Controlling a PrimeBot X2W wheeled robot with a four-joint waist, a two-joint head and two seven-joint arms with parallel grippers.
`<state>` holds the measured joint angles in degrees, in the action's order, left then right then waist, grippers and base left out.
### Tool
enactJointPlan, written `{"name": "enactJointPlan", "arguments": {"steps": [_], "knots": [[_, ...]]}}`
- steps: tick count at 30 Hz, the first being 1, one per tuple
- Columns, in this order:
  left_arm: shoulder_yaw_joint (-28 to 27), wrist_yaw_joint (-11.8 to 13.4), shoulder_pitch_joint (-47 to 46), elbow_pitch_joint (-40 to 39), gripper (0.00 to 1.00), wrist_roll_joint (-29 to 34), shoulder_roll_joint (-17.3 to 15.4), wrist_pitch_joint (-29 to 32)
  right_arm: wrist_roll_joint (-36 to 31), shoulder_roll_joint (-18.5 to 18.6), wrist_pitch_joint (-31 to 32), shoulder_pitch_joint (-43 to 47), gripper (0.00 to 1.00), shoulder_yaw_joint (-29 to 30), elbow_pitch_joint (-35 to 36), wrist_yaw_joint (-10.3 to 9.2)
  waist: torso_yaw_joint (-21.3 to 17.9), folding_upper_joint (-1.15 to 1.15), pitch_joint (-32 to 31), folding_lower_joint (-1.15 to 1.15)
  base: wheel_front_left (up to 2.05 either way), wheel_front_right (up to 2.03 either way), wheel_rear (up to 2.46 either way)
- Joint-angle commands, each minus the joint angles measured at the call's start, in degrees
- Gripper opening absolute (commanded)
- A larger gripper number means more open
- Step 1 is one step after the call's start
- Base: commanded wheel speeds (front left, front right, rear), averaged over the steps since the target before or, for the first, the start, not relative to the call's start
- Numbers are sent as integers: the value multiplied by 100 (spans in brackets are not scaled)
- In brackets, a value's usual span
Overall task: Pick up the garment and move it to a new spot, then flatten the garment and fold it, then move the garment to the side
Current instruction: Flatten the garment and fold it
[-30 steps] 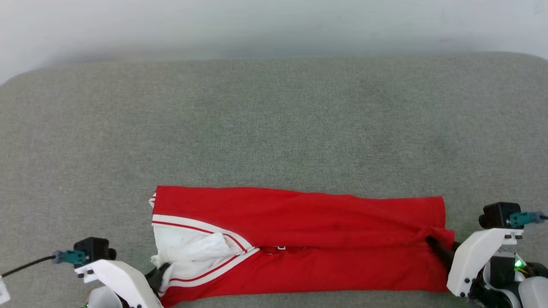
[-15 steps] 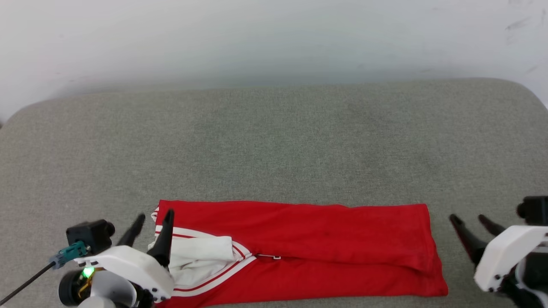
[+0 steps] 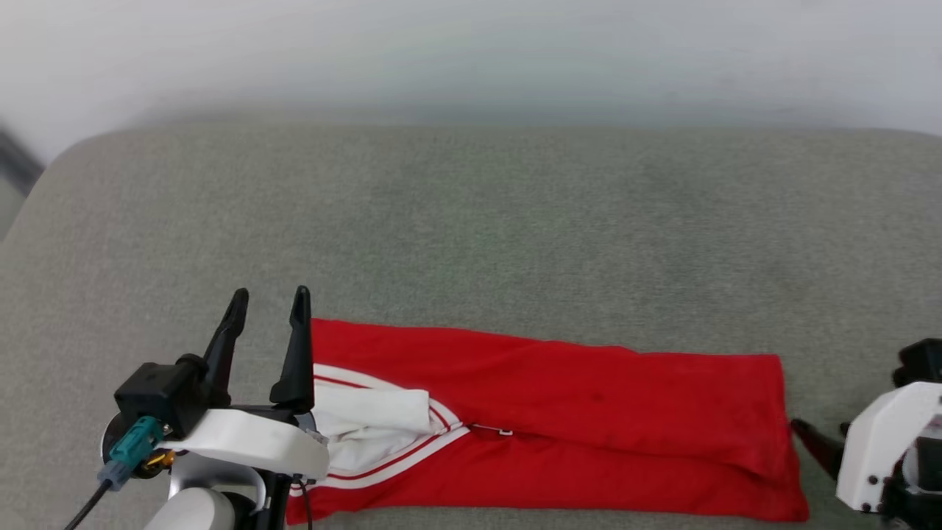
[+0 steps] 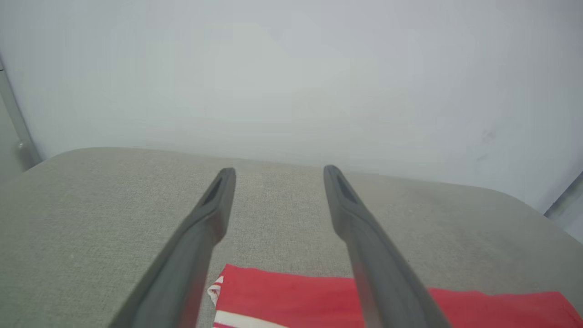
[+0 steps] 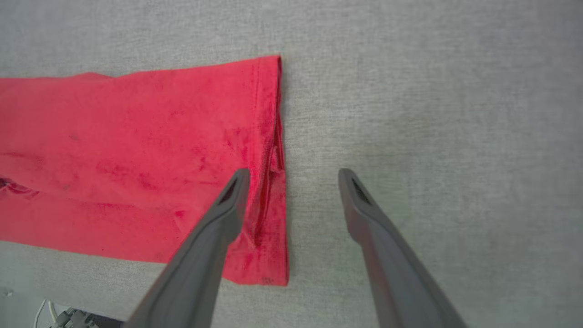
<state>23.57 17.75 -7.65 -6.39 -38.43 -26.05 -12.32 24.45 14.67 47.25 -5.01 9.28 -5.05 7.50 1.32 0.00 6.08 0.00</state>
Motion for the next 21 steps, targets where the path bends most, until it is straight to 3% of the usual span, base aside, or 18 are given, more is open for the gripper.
{"name": "enactJointPlan", "arguments": {"steps": [1,10,11,13,21], "knots": [[15,23,-115,-57,100,44,44,-35,-8,-88,18,-130,100,-22,-107,-2,171,0,185,0,0,0,0],[104,-6,-208,-127,100,147,73,-73,256,-366,-3,-298,100,-411,-1140,-1,390,0,414,0,0,0,0],[110,5,-196,-111,100,162,54,-63,279,-369,20,-283,44,-463,-1225,-1,390,0,391,0,0,0,0],[126,22,-148,-93,100,183,13,-26,332,-347,43,-280,0,-537,-1353,-1,367,0,322,0,0,0,0],[182,121,43,-132,100,222,-103,94,358,8,-195,-500,0,-664,-1124,-1,158,0,-1,0,0,0,0]]}}
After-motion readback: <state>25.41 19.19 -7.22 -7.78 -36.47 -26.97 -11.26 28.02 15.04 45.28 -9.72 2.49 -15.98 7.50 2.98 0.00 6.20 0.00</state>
